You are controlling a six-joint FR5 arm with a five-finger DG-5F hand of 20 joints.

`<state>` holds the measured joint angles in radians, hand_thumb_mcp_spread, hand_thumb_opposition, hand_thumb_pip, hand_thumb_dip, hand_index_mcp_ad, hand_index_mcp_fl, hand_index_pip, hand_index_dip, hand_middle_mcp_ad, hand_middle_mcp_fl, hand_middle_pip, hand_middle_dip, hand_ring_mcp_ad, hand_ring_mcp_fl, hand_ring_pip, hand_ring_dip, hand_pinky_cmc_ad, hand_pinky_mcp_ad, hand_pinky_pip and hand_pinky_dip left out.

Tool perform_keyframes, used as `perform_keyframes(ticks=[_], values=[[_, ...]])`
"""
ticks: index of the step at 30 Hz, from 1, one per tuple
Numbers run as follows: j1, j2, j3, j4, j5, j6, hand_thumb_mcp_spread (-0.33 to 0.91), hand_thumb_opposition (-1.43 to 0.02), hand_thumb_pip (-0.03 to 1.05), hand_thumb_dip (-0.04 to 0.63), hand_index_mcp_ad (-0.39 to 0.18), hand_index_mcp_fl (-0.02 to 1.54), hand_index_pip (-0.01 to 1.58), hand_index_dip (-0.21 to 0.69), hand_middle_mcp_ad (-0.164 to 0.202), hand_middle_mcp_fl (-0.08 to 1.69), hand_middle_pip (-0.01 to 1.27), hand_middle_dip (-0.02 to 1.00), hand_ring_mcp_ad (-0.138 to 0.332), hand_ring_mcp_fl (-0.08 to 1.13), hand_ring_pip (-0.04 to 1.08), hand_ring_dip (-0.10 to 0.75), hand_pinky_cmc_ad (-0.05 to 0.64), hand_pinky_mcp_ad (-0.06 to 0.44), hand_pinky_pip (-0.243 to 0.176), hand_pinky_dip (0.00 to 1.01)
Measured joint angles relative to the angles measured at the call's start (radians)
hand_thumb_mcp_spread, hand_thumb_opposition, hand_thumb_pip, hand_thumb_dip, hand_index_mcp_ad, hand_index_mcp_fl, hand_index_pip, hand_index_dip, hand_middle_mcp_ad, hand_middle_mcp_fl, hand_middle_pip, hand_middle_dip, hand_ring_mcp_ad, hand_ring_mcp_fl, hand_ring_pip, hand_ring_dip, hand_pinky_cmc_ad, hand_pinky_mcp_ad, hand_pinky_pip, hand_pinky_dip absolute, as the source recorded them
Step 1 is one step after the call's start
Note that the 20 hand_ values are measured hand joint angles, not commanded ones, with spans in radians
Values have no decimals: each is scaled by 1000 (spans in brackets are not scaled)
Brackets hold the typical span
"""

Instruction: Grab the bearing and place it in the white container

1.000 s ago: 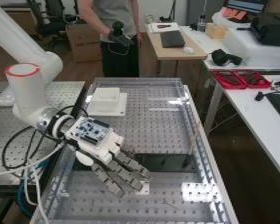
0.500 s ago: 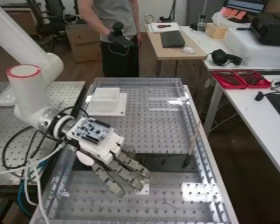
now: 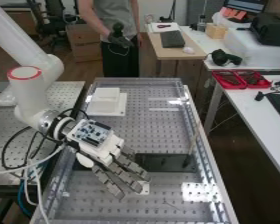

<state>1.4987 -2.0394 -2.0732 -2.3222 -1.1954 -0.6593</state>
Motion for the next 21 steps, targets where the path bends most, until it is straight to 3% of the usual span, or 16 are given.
perform_keyframes(ticks=[15,17,21], values=[[-1,-3,-8,53,-5,-22,332,-827,726,253,-72,229,1471,93,84,7,126,222,164,0,150,80,417,291,-124,443],[-1,-3,-10,58,-9,-26,332,-827,667,250,-68,293,1473,93,84,37,126,218,159,0,150,80,417,295,-124,443],[-2,-3,-9,64,-15,-29,330,-824,663,253,-68,319,1473,93,84,40,126,222,154,0,150,80,415,295,-124,443]])
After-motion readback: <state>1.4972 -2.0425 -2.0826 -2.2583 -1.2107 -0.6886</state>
